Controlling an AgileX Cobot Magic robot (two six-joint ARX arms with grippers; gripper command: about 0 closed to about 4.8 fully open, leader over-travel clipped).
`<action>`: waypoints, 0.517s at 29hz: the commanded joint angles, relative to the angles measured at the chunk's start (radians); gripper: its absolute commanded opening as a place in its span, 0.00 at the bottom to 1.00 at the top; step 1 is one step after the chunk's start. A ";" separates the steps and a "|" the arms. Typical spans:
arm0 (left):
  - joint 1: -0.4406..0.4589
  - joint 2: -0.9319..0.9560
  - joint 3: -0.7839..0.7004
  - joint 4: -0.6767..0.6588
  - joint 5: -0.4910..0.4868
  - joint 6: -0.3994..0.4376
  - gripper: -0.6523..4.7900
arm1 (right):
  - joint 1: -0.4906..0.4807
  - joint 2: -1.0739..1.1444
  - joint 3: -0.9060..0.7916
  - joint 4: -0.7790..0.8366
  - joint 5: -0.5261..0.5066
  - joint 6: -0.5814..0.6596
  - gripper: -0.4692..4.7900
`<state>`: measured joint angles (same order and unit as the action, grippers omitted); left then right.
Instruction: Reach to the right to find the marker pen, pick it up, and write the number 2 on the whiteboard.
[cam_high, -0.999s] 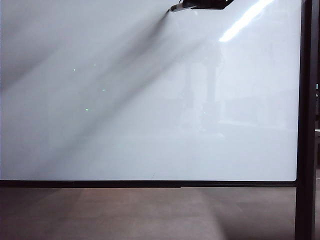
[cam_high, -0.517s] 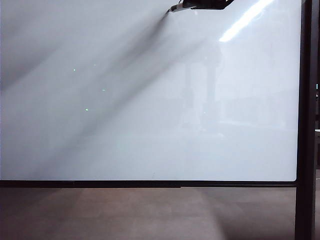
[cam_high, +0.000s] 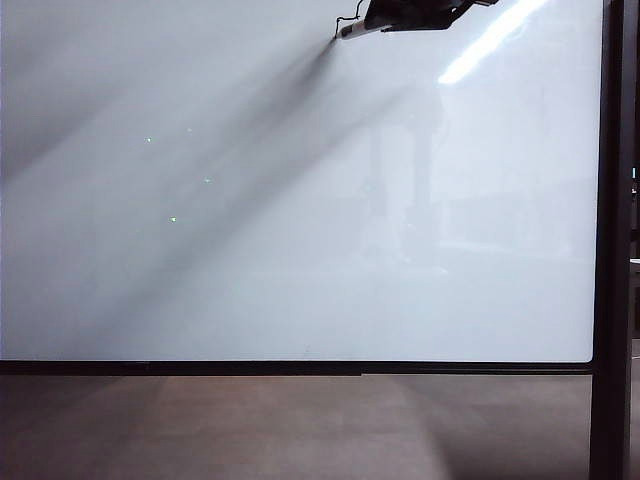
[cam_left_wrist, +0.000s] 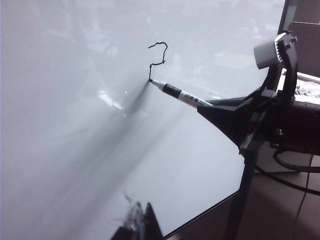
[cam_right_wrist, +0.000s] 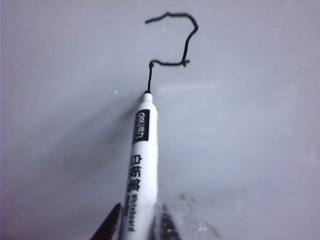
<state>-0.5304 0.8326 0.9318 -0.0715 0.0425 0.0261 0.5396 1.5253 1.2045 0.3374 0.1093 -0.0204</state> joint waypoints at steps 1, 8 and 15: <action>0.002 -0.002 0.003 0.006 0.006 0.001 0.11 | -0.001 -0.003 0.006 -0.009 0.001 -0.002 0.16; 0.002 -0.002 0.003 0.006 0.006 0.001 0.11 | -0.001 -0.003 0.006 -0.010 0.004 -0.003 0.16; 0.002 -0.002 0.003 0.006 0.006 0.001 0.11 | -0.001 -0.003 0.006 -0.011 0.048 -0.003 0.16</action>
<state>-0.5304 0.8326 0.9314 -0.0715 0.0425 0.0261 0.5404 1.5261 1.2045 0.3153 0.1284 -0.0204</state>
